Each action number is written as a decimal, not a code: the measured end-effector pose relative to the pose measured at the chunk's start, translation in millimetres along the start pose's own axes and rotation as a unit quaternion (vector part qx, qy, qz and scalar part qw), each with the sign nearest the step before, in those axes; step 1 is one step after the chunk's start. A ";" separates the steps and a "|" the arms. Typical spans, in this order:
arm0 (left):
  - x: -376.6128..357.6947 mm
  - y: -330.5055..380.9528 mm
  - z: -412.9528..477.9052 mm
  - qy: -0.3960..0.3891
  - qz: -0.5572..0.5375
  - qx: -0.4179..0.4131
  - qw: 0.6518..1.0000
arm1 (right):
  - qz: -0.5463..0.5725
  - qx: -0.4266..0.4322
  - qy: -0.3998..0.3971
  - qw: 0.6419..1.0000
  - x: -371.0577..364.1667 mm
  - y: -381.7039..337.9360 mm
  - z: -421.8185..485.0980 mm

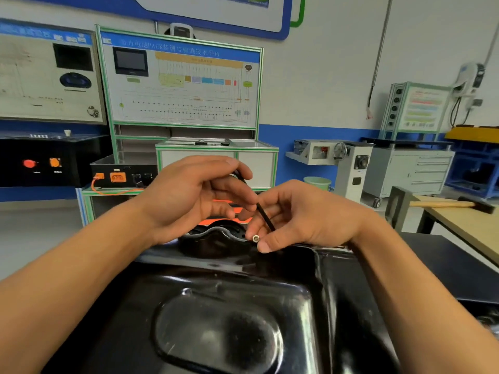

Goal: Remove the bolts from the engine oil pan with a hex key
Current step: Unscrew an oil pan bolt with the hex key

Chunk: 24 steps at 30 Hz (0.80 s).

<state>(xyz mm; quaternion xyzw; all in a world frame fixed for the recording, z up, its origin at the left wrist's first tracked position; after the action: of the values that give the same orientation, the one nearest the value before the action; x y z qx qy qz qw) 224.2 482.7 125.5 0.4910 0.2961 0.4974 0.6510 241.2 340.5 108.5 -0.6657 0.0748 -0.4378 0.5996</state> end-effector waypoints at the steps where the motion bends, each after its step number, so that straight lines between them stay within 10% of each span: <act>1: -2.5 -0.5 0.4 -0.008 0.002 0.007 1.000 | -0.014 -0.009 -0.002 1.000 0.0 -1.9 -2.1; 14: -89.0 20.4 16.8 -0.054 -0.130 -0.047 0.989 | 0.056 -0.007 0.141 0.988 49.1 6.4 -120.6; 24: -331.0 -17.8 54.3 -0.212 -0.045 -0.009 0.976 | 0.034 -0.195 0.441 0.875 114.1 60.6 -409.2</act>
<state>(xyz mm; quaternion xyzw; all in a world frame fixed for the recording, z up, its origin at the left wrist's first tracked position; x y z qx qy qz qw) 168.8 153.0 93.5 0.5657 0.1682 0.3548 0.7251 60.8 -47.0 70.5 -0.5043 0.4381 -0.6418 0.3766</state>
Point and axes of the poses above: each hand's wrist, its own z-axis towards the middle knuckle, its own x-axis out of the back of the hand, y = z × x, the point moved 6 cm from there along z, towards the middle knuckle, and after that the axes turned 10 degrees about z, right-handed, at the moved point
